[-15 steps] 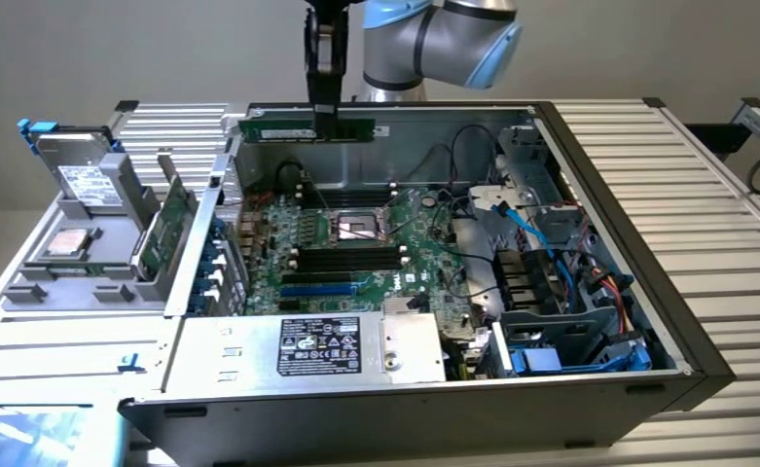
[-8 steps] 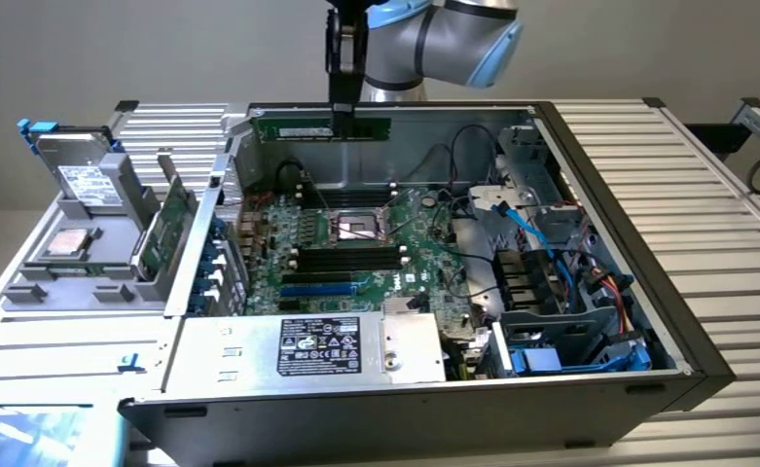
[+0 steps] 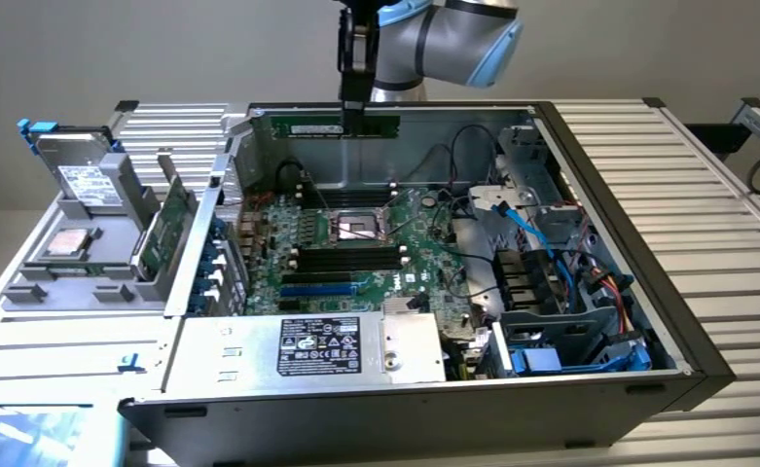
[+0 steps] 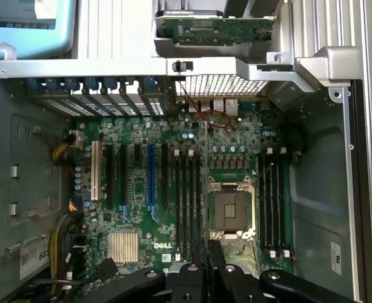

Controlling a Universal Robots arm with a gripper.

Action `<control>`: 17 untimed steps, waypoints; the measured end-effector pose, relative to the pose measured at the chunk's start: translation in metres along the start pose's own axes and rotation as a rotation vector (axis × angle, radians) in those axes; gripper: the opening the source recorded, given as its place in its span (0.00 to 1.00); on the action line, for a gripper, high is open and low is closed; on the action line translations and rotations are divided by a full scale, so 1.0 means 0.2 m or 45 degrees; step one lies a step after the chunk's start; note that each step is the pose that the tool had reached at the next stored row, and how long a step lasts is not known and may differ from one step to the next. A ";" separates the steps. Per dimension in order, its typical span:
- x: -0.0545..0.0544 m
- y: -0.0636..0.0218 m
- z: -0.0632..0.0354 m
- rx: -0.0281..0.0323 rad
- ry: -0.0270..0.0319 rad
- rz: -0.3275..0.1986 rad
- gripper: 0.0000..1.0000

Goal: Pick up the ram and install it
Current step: 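Pick up the ram and move it above insertion slot, then insert the ram into the slot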

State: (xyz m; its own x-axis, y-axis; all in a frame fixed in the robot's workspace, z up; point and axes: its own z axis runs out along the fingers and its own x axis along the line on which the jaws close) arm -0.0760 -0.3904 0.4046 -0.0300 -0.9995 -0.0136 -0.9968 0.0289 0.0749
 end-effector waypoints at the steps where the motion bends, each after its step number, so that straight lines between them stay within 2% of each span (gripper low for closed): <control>1: 0.00 0.000 0.001 0.0000 -0.0002 0.000 0.14; 5: 0.00 0.000 0.001 0.0000 0.0000 0.000 0.14; 11: -0.05 -0.005 0.012 0.0000 -0.0002 0.000 0.14; 17: -0.05 -0.006 0.032 -0.0001 0.0000 0.000 0.14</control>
State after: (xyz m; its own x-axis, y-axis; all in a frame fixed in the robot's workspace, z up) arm -0.0750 -0.3806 0.3984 -0.0301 -0.9995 -0.0136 -0.9968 0.0290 0.0750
